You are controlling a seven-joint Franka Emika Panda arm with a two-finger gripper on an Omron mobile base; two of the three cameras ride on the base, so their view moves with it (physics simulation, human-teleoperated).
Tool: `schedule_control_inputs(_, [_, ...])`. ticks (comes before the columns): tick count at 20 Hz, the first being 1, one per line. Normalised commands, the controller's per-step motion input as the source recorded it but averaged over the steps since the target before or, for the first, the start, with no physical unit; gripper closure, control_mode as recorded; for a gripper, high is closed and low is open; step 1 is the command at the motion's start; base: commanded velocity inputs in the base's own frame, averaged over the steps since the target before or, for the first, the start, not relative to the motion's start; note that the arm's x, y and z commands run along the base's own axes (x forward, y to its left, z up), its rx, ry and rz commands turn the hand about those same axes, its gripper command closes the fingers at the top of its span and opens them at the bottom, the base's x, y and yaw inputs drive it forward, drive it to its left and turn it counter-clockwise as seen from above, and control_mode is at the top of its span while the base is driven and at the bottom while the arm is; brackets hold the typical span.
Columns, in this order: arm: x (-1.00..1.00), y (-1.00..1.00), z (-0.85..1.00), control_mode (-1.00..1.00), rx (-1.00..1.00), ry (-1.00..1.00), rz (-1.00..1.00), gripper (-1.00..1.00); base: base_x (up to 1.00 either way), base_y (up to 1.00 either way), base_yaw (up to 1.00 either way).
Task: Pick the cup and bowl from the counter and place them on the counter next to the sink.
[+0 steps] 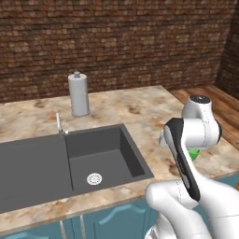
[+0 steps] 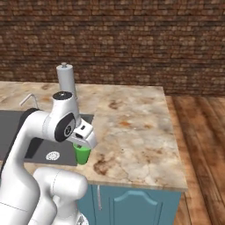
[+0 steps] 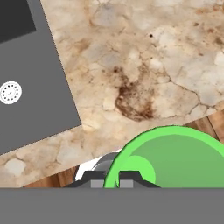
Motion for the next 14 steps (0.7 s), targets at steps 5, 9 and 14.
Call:
schedule_control_inputs(5, [0.0, 0.0, 0.0, 1.0, 0.0, 0.0, 0.0, 1.0, 0.0, 0.0, 0.0])
schedule_control_inputs(9, [0.0, 0.0, 0.0, 1.0, 0.0, 0.0, 0.0, 1.0, 0.0, 0.0, 0.0])
schedule_control_inputs(14, [0.02, 0.0, -0.03, -1.0, 0.0, 0.0, 0.0, 1.0, 0.01, 0.0, 0.0])
